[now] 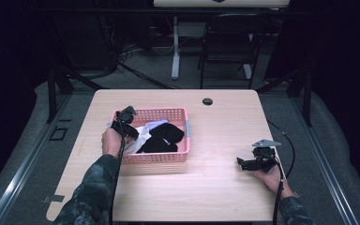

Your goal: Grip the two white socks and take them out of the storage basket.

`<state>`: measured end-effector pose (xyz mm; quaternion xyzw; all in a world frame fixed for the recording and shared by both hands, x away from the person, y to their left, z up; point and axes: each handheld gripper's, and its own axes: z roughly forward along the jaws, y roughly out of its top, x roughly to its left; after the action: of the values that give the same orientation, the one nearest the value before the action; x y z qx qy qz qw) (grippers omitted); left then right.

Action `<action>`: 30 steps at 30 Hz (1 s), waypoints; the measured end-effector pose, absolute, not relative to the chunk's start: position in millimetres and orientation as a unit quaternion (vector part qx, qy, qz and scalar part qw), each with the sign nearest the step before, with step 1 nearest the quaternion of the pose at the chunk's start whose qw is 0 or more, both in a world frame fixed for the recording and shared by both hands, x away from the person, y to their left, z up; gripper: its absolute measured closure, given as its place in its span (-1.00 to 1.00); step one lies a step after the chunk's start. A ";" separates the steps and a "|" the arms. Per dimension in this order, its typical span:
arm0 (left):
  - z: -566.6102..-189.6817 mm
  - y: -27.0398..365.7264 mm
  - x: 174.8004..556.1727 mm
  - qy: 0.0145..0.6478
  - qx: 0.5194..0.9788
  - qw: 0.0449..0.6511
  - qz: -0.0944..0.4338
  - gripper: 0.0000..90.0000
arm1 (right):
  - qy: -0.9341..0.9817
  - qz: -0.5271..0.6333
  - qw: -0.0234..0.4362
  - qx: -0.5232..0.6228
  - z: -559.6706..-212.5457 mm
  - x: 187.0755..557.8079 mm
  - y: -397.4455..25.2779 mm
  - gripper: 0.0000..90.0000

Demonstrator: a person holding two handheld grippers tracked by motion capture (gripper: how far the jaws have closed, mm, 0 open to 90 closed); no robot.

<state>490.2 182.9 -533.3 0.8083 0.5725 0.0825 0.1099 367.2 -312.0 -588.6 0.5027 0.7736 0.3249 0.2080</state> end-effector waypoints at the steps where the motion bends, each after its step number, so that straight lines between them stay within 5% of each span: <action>1: -533.3 182.9 490.2 0.572 0.808 0.110 0.083 0.27 | 0.774 0.325 0.208 0.503 -588.6 367.2 -312.0 -0.96; 9: -527.4 190.1 489.1 0.569 0.810 0.112 0.086 0.70 | 0.774 0.325 0.208 0.502 -588.6 367.4 -312.1 -0.96; 30: -482.7 197.1 478.6 0.535 0.819 0.182 0.103 0.75 | 0.774 0.325 0.208 0.502 -588.6 367.3 -312.1 -0.96</action>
<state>478.6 197.1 -482.7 0.8185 0.5351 0.1030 0.1819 367.3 -312.1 -588.6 0.5024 0.7739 0.3248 0.2080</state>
